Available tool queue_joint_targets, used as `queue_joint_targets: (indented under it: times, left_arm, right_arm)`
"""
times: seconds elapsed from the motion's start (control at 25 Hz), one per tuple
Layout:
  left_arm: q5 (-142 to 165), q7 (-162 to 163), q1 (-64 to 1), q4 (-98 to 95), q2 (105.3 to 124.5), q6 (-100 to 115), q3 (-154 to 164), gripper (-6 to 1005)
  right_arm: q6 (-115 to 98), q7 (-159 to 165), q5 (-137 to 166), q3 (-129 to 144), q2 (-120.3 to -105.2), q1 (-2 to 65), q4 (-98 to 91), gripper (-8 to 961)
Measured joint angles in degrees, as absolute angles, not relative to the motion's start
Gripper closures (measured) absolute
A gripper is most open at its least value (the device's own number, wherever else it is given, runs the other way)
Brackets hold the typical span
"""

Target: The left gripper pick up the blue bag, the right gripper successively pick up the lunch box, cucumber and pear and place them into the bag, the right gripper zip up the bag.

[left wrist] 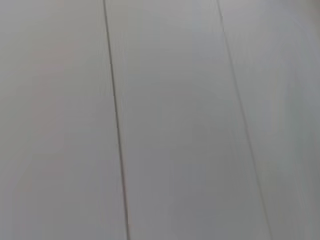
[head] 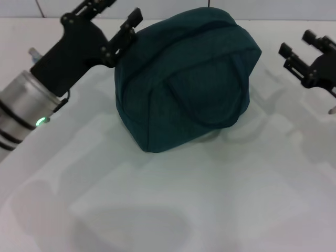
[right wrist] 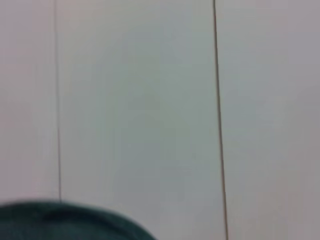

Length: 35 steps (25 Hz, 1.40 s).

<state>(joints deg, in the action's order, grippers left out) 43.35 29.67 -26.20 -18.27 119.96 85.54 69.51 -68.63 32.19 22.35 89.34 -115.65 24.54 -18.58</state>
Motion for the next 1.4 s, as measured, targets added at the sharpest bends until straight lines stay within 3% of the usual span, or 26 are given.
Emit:
queue_joint_targets:
  times: [0.16,0.36,0.56,0.72,1.0,1.4]
  left_arm:
    - [47.36,33.38,-25.44,-19.09,119.17,90.04,69.55,375]
    - [60.34,39.02,-26.17,-22.43,117.31,92.91,69.57,153]
    - [67.45,39.02,-26.22,-23.30,117.50,96.69,69.60,151]
    - [68.92,38.77,-25.37,-23.63,117.75,96.78,69.58,149]
    - [70.89,38.76,-24.24,-24.07,117.51,96.92,69.46,152]
    - [71.02,38.05,-23.48,-24.09,117.79,96.60,69.19,154]
  right_arm:
    - [-77.73,34.09,24.34,89.08,-114.73,23.62,-18.57,313]
    - [-90.06,44.21,36.62,89.12,-110.71,25.24,-19.07,321]
    - [-97.89,51.73,44.23,88.90,-107.61,28.01,-19.29,321]
    - [-102.25,53.21,50.79,88.90,-106.40,28.98,-19.33,321]
    - [-103.72,53.03,54.16,87.39,-106.22,28.37,-19.15,321]
    - [-103.07,52.33,54.41,85.90,-107.35,27.51,-18.86,321]
